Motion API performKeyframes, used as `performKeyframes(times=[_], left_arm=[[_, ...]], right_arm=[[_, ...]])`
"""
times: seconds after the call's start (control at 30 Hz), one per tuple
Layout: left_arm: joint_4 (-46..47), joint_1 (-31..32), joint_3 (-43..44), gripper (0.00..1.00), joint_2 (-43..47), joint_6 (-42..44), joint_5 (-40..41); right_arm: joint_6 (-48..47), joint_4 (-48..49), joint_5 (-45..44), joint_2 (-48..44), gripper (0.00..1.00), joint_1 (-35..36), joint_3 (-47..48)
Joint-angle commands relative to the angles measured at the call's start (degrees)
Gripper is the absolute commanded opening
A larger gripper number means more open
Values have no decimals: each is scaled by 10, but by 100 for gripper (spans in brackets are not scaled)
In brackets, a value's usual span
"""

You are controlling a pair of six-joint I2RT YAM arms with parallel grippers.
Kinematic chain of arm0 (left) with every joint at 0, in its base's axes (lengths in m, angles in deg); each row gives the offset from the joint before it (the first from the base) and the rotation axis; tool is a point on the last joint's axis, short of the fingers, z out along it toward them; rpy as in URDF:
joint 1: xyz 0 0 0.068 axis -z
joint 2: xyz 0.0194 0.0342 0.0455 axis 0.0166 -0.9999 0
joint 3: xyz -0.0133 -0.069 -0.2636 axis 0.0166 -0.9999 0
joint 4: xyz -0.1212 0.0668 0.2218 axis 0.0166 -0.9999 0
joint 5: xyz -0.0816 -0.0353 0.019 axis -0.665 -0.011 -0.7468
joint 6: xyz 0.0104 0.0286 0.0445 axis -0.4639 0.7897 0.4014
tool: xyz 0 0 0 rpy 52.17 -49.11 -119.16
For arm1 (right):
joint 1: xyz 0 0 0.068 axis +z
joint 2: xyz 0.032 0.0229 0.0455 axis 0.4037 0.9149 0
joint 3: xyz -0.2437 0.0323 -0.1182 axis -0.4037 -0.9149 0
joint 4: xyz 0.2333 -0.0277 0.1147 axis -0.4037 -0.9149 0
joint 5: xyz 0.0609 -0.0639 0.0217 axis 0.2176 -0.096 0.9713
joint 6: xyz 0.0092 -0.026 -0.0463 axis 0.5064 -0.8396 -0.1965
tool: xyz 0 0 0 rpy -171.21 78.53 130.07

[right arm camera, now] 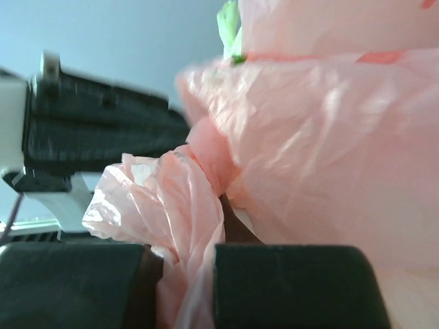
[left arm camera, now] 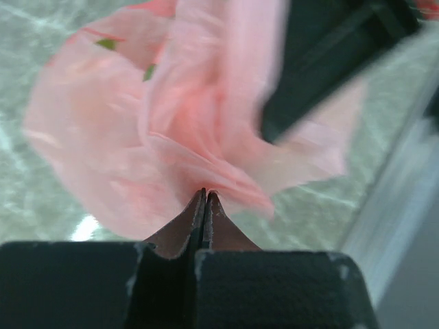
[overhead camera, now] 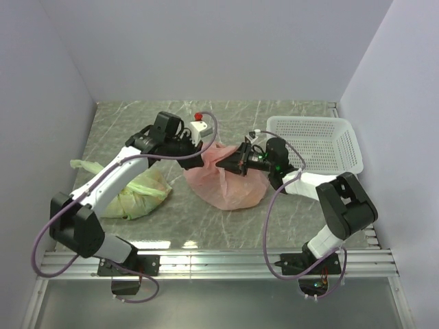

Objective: Place the fake fruits into the plastic bag and tie a complex knot

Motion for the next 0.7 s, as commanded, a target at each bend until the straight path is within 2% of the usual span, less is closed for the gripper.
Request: performKeyframes(times=[0.0, 0.1, 0.23, 0.3, 0.33, 0.43, 0.57, 0.67], left_arm=[[-22, 5, -24, 0, 42, -46, -76], [-10, 23, -54, 0, 33, -108, -92], [19, 69, -68, 0, 1, -171, -71], [53, 72, -80, 0, -14, -218, -54], [79, 73, -82, 0, -21, -233, -17], [109, 57, -79, 0, -61, -279, 15], [175, 31, -71, 0, -94, -351, -1], [204, 28, -63, 0, -106, -360, -34]], right_arm=[[-11, -6, -31, -33, 0, -6, -4], [-7, 1, -44, -27, 0, -6, 0], [-10, 1, -53, -16, 0, -1, 21], [-9, 5, -54, -11, 0, 0, 29], [-8, 6, -54, -9, 0, 1, 30], [-20, -1, -48, -12, 0, 2, 27], [-64, -37, -21, -13, 0, 2, 30], [-178, -154, 20, -21, 15, -8, 69]])
